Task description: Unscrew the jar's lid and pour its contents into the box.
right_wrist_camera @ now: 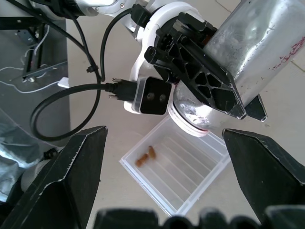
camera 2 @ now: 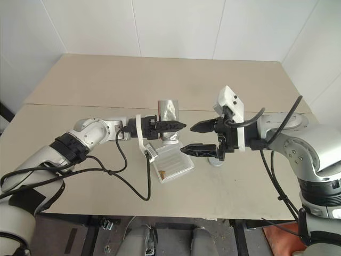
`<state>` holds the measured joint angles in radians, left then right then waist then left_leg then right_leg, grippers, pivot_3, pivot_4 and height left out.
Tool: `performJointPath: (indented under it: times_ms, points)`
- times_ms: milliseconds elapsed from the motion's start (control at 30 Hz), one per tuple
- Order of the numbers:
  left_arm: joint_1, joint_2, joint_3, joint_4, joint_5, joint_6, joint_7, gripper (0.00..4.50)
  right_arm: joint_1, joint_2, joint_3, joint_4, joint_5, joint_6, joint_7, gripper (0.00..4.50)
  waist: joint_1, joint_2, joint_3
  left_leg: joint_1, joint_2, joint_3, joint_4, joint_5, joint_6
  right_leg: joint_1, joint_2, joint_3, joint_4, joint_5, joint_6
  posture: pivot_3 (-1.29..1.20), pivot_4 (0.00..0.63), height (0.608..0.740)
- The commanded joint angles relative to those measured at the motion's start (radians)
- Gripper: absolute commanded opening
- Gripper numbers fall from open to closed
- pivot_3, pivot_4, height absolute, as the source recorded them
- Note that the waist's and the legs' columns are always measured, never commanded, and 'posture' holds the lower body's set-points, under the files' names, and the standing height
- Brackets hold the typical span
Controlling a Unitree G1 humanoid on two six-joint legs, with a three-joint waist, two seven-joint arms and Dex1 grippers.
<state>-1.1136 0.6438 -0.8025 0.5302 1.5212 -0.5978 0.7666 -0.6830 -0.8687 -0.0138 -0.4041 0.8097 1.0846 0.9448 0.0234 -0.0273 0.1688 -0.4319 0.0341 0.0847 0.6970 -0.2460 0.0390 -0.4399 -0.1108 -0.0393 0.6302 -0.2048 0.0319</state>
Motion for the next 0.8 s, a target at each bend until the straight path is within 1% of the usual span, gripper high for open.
performJointPath:
  times_ms: [33, 67, 100, 133, 167, 200, 233, 300, 333, 400, 433, 467, 567, 667, 800]
  points:
    - [0.028, 0.017, 0.101, 0.021, -0.203, -0.053, -0.112, 2.00, 0.019, 0.006, -0.021, -0.036, -0.010, -0.045, -0.014, 4.48, -0.001, 0.000, 0.000, 0.000, 0.000, 0.000, 0.000, 0.000, 0.000, 0.000, 0.000, 0.000, 0.000, 0.000, 0.000, 0.00, 0.150, 0.740]
    - [0.046, 0.022, 0.136, 0.035, -0.282, -0.070, -0.161, 2.00, 0.033, 0.008, -0.016, -0.042, -0.032, -0.078, -0.018, 4.48, -0.004, 0.000, 0.000, 0.000, 0.000, 0.000, 0.000, 0.000, 0.000, 0.000, 0.000, 0.000, 0.000, 0.000, 0.000, 0.00, 0.150, 0.740]
    - [0.072, 0.018, 0.180, 0.058, -0.413, -0.110, -0.246, 2.00, 0.046, 0.011, -0.011, -0.044, -0.053, -0.111, -0.020, 4.48, -0.007, 0.000, 0.000, 0.001, 0.000, 0.000, 0.000, 0.000, 0.000, 0.000, 0.000, 0.000, 0.000, 0.000, 0.000, 0.00, 0.150, 0.740]
    - [0.107, 0.010, 0.228, 0.069, -0.569, -0.129, -0.360, 2.00, 0.057, 0.015, -0.006, -0.043, -0.075, -0.143, -0.021, 4.48, -0.011, 0.000, 0.000, 0.001, 0.000, 0.000, 0.000, 0.000, 0.000, 0.000, 0.000, 0.000, 0.000, 0.000, 0.000, 0.00, 0.150, 0.740]
    - [0.153, -0.004, 0.287, 0.056, -0.736, -0.108, -0.479, 2.00, 0.068, 0.017, 0.001, -0.041, -0.100, -0.178, -0.020, 4.48, -0.013, 0.000, 0.000, 0.001, 0.000, 0.000, 0.000, 0.000, 0.000, 0.000, -0.001, 0.000, 0.000, 0.000, 0.000, 0.00, 0.150, 0.740]
    - [0.212, -0.028, 0.350, 0.012, -0.955, -0.047, -0.638, 2.00, 0.079, 0.019, 0.008, -0.038, -0.121, -0.209, -0.017, 4.48, -0.014, 0.000, 0.000, 0.001, 0.000, 0.000, 0.000, 0.000, 0.000, 0.000, -0.001, 0.001, 0.000, 0.000, 0.000, 0.00, 0.150, 0.740]
    - [0.253, -0.046, 0.395, -0.027, -1.096, 0.005, -0.751, 2.00, 0.087, 0.021, 0.012, -0.035, -0.136, -0.230, -0.012, 4.48, -0.016, 0.001, 0.000, 0.001, 0.001, 0.000, 0.001, 0.000, 0.000, 0.000, -0.001, 0.001, 0.001, 0.000, 0.000, 0.00, 0.150, 0.740]
    - [0.356, -0.090, 0.506, -0.186, -1.419, 0.227, -0.968, 2.00, 0.106, 0.038, 0.023, -0.023, -0.179, -0.298, -0.011, 4.48, -0.018, 0.001, 0.000, 0.002, 0.002, 0.000, 0.003, 0.000, -0.001, 0.000, -0.001, 0.001, 0.001, 0.000, 0.000, 0.00, 0.150, 0.740]
    - [0.402, -0.101, 0.558, -0.271, -1.567, 0.370, -1.060, 2.00, 0.110, 0.045, 0.029, -0.014, -0.193, -0.317, -0.010, 4.48, -0.019, 0.001, 0.000, 0.001, 0.002, 0.000, 0.004, 0.000, -0.001, 0.000, -0.001, 0.000, 0.000, 0.000, 0.000, 0.00, 0.150, 0.740]
    - [0.478, -0.115, 0.642, -0.389, -1.748, 0.570, -1.151, 2.00, 0.117, 0.059, 0.033, 0.002, -0.214, -0.345, -0.012, 4.48, -0.022, 0.001, 0.000, 0.001, 0.002, -0.002, 0.006, 0.000, -0.001, 0.001, -0.001, 0.001, 0.000, 0.000, 0.001, 0.00, 0.150, 0.740]
    - [0.507, -0.119, 0.678, -0.435, -1.820, 0.661, -1.178, 2.00, 0.118, 0.065, 0.032, 0.007, -0.220, -0.351, -0.013, 4.48, -0.022, 0.001, 0.000, 0.002, 0.001, -0.003, 0.007, 0.000, 0.000, 0.001, -0.001, 0.001, 0.000, 0.000, 0.001, 0.00, 0.150, 0.740]
    - [0.536, -0.129, 0.709, -0.459, -1.857, 0.708, -1.182, 2.00, 0.118, 0.071, 0.031, 0.014, -0.224, -0.356, -0.016, 4.48, -0.023, 0.001, 0.000, 0.002, 0.001, -0.003, 0.007, 0.000, 0.000, 0.002, -0.001, 0.001, 0.001, 0.000, 0.001, 0.00, 0.150, 0.740]
    - [0.611, -0.159, 0.780, -0.477, -1.927, 0.798, -1.202, 2.00, 0.112, 0.092, 0.027, 0.030, -0.233, -0.359, -0.030, 4.48, -0.022, 0.001, 0.000, 0.011, 0.000, -0.004, 0.006, 0.000, 0.000, 0.011, 0.000, 0.001, 0.000, 0.000, 0.001, 0.00, 0.150, 0.740]
    - [0.651, -0.194, 0.819, -0.466, -1.943, 0.813, -1.218, 2.00, 0.109, 0.103, 0.013, 0.033, -0.226, -0.348, -0.041, 4.48, -0.019, 0.001, 0.000, 0.017, 0.000, -0.004, 0.006, 0.000, 0.000, 0.018, 0.000, 0.001, -0.001, -0.001, 0.001, 0.00, 0.150, 0.740]
    - [0.679, -0.246, 0.836, -0.414, -1.925, 0.767, -1.258, 2.00, 0.111, 0.111, 0.002, 0.026, -0.217, -0.333, -0.057, 4.48, -0.013, 0.001, 0.000, 0.017, 0.000, -0.004, 0.006, 0.000, 0.000, 0.017, 0.001, 0.001, -0.001, 0.000, 0.000, 0.00, 0.150, 0.740]
